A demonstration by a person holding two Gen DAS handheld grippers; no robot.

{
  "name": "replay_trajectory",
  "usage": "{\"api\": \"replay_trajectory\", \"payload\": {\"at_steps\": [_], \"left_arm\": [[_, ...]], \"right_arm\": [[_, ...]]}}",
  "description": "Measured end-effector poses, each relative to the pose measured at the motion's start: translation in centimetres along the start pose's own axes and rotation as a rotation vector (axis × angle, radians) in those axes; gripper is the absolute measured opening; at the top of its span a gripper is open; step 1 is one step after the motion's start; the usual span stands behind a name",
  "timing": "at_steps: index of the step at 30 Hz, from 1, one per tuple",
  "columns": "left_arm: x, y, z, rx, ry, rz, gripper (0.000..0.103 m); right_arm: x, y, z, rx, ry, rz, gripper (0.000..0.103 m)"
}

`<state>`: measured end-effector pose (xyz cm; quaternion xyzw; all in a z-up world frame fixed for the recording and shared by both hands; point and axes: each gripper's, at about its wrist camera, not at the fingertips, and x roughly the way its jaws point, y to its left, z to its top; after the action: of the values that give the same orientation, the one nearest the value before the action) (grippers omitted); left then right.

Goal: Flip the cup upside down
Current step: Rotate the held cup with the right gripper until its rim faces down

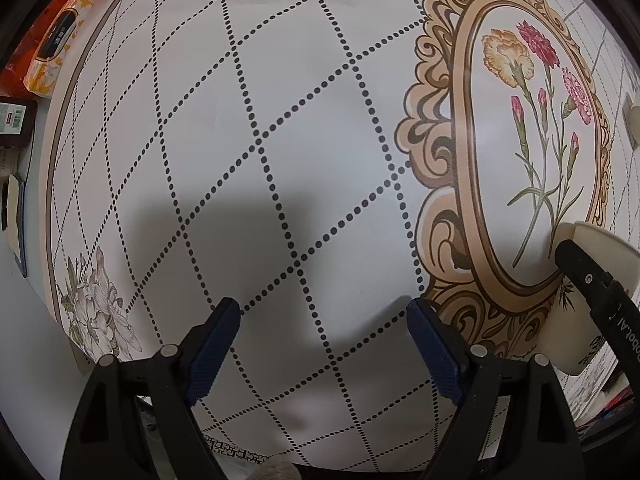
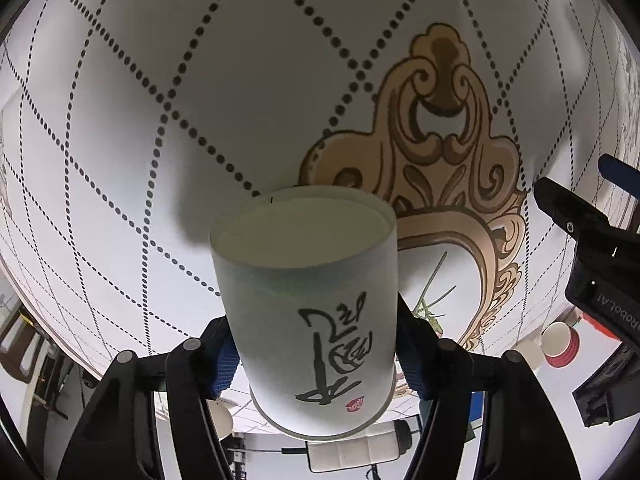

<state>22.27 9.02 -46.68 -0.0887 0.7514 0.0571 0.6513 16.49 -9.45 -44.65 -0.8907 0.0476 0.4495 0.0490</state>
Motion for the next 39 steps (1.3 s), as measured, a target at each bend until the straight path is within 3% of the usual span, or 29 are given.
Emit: {"api": "replay_trajectory", "payload": {"at_steps": [11, 19, 25, 34, 39], "left_arm": [[-0.6, -0.1, 0.1, 0.002, -0.012, 0.017, 0.085], [-1.1, 0.9, 0.5, 0.0, -0.02, 0.026, 0.085], [-1.8, 1.0, 1.2, 0.016, -0.026, 0.048, 0.085], [-2.9, 0.2, 2.2, 0.045, -0.034, 0.069, 0.085], [-3.3, -0.9, 2.3, 0.069, -0.04, 0.078, 0.085]], "right_arm": [[0.3, -1.5, -0.6, 0.042, -0.002, 0.016, 0.067], [1.0, -6.1, -2.8, 0.232, -0.001, 0.11, 0.067], [1.2, -9.1, -4.7, 0.499, -0.057, 0.312, 0.067], [4.5, -13.3, -11.0, 1.141, -0.184, 0.777, 0.067], [7.5, -13.5, -14.9, 1.435, -0.22, 0.973, 0.067]]}}
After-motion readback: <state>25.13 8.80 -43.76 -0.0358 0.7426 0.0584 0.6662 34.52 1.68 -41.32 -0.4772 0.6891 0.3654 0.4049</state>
